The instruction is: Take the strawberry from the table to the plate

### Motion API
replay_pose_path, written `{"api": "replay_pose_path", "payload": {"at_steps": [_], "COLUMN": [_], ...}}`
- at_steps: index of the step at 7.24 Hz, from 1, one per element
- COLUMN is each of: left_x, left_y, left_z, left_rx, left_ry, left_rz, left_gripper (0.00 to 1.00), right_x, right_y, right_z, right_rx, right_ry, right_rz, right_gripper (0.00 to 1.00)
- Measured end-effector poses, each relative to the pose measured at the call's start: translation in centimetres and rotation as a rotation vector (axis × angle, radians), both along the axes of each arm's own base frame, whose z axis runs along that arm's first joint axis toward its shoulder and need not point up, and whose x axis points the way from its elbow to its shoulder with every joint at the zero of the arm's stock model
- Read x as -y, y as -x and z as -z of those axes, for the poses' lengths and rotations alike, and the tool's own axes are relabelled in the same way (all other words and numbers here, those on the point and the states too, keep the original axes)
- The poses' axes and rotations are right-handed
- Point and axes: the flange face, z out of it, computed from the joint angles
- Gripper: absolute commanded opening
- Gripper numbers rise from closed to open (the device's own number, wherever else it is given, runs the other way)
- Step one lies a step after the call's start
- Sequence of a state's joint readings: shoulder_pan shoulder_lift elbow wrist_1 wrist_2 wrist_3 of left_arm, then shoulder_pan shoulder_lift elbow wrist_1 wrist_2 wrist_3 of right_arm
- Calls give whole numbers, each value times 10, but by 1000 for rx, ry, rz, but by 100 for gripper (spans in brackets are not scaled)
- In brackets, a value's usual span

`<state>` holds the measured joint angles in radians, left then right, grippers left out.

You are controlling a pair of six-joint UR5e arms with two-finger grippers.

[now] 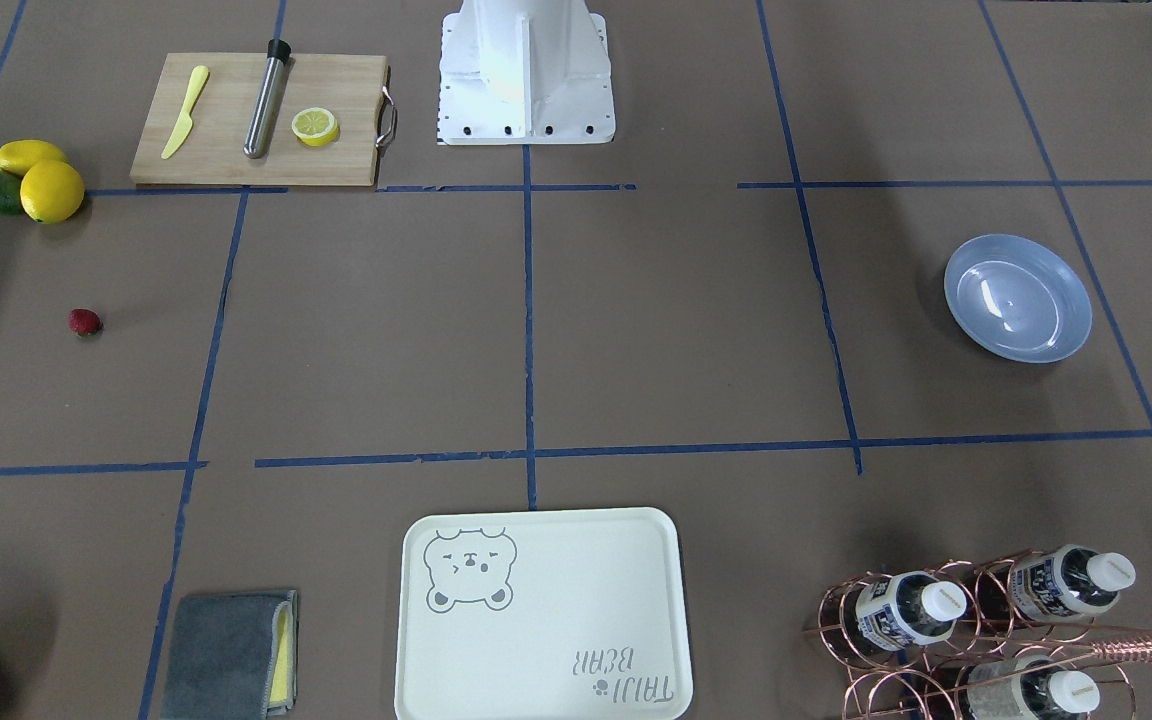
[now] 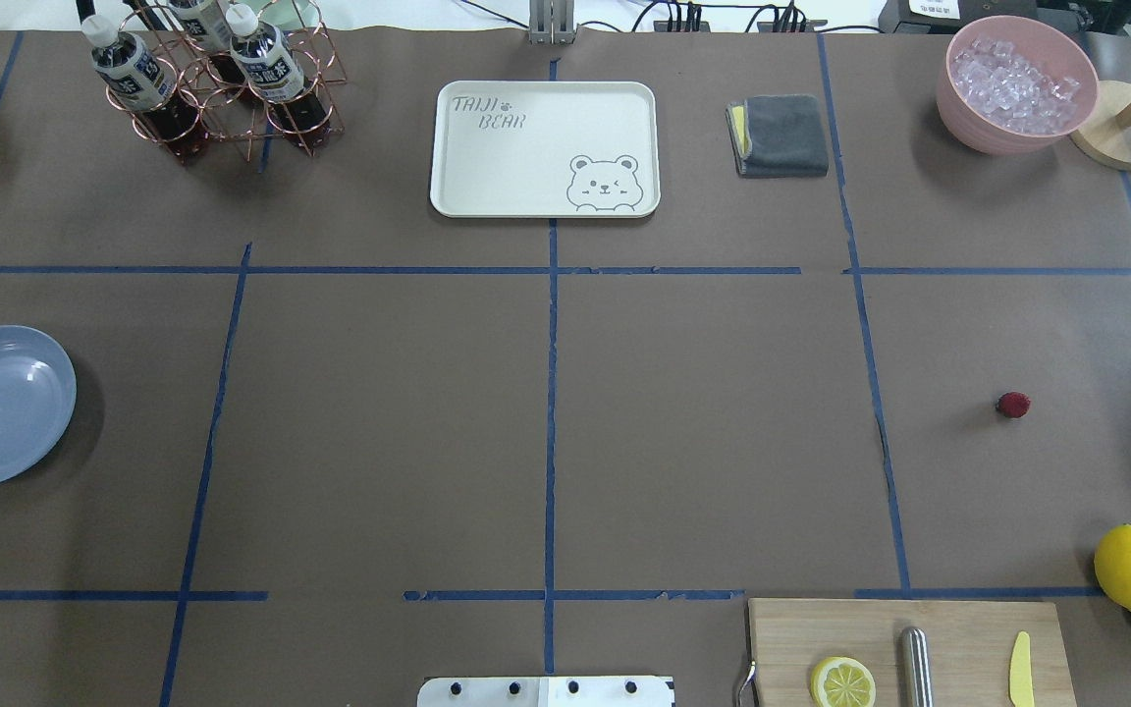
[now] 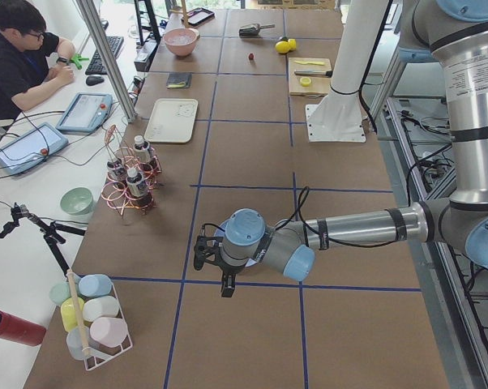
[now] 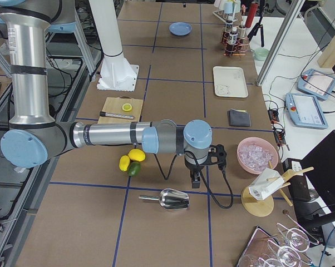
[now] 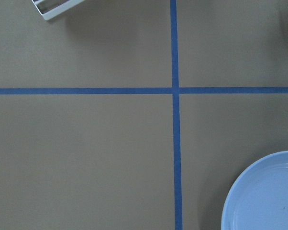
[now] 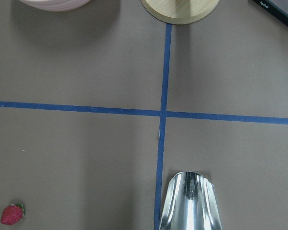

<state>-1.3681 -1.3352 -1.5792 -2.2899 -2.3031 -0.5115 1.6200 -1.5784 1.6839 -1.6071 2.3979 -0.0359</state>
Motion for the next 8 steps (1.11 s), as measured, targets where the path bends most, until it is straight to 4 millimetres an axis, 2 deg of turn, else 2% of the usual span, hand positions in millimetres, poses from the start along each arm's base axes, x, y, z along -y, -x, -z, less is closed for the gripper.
{"api": "replay_pose_path", "payload": {"at_steps": [2, 4, 6, 8], "left_x": [-13, -28, -34, -35], "left_y": [-47, -81, -101, -111], "left_z": [-14, -29, -35, -36], "left_rx": [-71, -120, -112, -99], "left_ry": [19, 38, 39, 34], "left_rz": [9, 14, 13, 5], "left_gripper": [100, 100, 77, 69], "right_x": [1, 1, 1, 1], "right_y": [0, 0, 1, 1], "right_z": [3, 4, 4, 4], "right_rx": [2, 4, 8, 9], "right_ry": [-2, -2, -2, -2], "right_rz": [-3, -3, -3, -3], "right_gripper": [100, 100, 100, 100]}}
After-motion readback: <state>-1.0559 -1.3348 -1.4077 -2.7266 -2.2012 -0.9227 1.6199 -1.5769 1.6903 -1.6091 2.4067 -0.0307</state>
